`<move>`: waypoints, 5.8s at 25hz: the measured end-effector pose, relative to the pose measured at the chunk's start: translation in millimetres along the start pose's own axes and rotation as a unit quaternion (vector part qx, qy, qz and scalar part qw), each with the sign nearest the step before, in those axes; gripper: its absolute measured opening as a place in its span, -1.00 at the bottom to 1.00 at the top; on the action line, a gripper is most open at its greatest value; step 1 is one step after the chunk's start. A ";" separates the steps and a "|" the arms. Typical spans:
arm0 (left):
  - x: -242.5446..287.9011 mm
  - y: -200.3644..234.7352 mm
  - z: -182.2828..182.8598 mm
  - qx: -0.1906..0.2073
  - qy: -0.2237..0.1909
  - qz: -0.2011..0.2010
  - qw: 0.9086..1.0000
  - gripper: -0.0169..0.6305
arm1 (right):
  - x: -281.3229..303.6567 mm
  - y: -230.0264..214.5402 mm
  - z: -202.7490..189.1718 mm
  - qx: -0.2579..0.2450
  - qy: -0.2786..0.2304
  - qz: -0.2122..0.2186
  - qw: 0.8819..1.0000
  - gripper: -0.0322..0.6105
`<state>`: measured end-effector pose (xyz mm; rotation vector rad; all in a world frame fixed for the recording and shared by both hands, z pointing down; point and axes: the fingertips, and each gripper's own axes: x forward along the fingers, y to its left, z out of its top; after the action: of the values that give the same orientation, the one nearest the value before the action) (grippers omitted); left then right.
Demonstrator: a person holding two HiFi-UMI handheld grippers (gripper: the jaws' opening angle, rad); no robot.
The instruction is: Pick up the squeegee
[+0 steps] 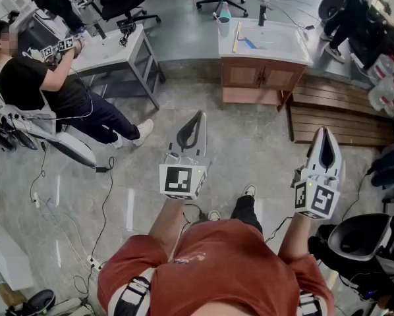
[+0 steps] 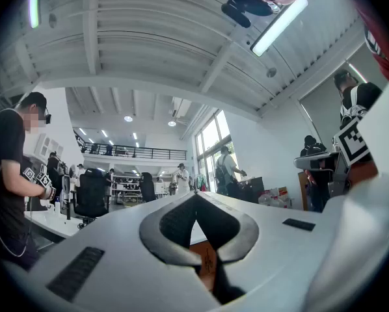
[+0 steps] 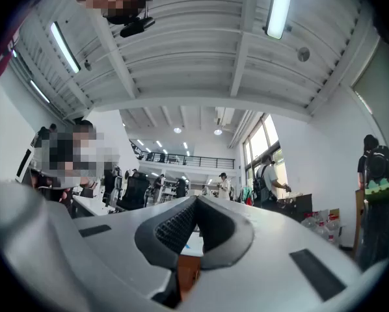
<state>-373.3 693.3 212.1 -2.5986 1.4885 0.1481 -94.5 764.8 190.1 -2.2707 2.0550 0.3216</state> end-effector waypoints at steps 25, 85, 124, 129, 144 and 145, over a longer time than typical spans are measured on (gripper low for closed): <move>30.8 -25.1 4.8 0.010 -0.005 -0.008 1.000 -0.90 | 6.7 -19.1 -14.5 0.038 -0.025 -0.005 0.999 -0.88; 500.3 -14.6 -85.2 -0.003 -0.018 0.004 1.000 -0.90 | 449.9 -180.5 -127.1 0.015 -0.001 0.040 0.999 -0.88; 738.8 106.1 -155.8 0.021 0.015 0.067 0.997 -0.90 | 755.2 -150.7 -201.4 0.039 -0.012 0.137 0.990 -0.88; 785.4 83.0 -165.4 0.034 0.021 0.077 0.996 -0.90 | 794.0 -184.8 -222.0 0.051 -0.014 0.154 0.987 -0.88; 867.9 35.5 -197.6 0.047 0.045 0.144 0.988 -0.90 | 875.7 -252.7 -278.7 0.090 -0.003 0.233 0.968 -0.88; 869.7 37.1 -199.0 0.047 0.045 0.149 0.987 -0.90 | 879.6 -252.6 -282.2 0.090 0.000 0.238 0.967 -0.88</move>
<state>36.5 -97.9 269.6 -2.3260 1.8604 -0.0085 264.9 -119.2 270.2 -1.6562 2.4948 0.1450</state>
